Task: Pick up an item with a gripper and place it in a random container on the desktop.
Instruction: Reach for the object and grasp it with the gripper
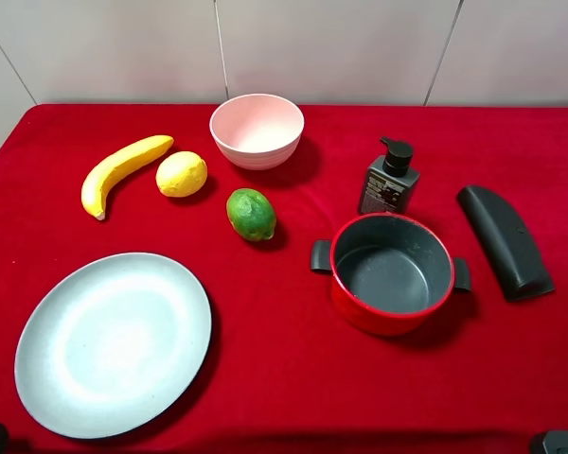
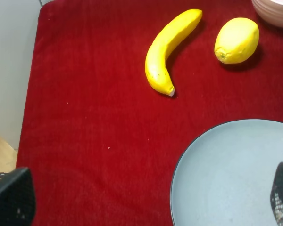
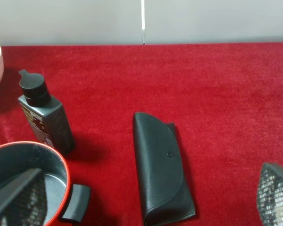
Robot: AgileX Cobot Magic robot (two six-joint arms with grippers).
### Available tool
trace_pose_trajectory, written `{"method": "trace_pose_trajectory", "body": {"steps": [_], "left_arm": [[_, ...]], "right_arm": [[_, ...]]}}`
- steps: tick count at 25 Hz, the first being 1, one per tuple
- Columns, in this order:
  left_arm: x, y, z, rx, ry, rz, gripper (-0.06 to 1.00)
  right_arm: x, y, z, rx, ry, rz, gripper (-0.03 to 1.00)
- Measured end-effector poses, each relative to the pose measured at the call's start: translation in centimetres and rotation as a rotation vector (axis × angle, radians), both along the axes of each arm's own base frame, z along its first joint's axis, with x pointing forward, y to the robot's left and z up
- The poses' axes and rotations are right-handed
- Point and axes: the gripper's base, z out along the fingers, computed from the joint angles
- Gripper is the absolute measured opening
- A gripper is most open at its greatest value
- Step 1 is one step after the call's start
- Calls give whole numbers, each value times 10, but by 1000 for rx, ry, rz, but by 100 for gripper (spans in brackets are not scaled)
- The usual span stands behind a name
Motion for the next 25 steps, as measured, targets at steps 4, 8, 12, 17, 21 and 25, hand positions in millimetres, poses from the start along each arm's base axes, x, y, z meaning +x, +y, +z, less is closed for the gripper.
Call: {"method": "trace_pose_trajectory", "body": {"steps": [4, 8, 12, 17, 21, 25], "left_arm": [[0, 0, 0, 0, 0, 0, 98], [0, 0, 0, 0, 0, 0, 98], [0, 0, 0, 0, 0, 0, 98], [0, 0, 0, 0, 0, 0, 98], [0, 0, 0, 0, 0, 0, 98], [0, 0, 0, 0, 0, 0, 98]], "right_arm": [[0, 0, 0, 0, 0, 0, 69], [0, 0, 0, 0, 0, 0, 69], [0, 0, 0, 0, 0, 0, 69], [0, 0, 0, 0, 0, 0, 69], [0, 0, 0, 0, 0, 0, 69], [0, 0, 0, 0, 0, 0, 69]]}}
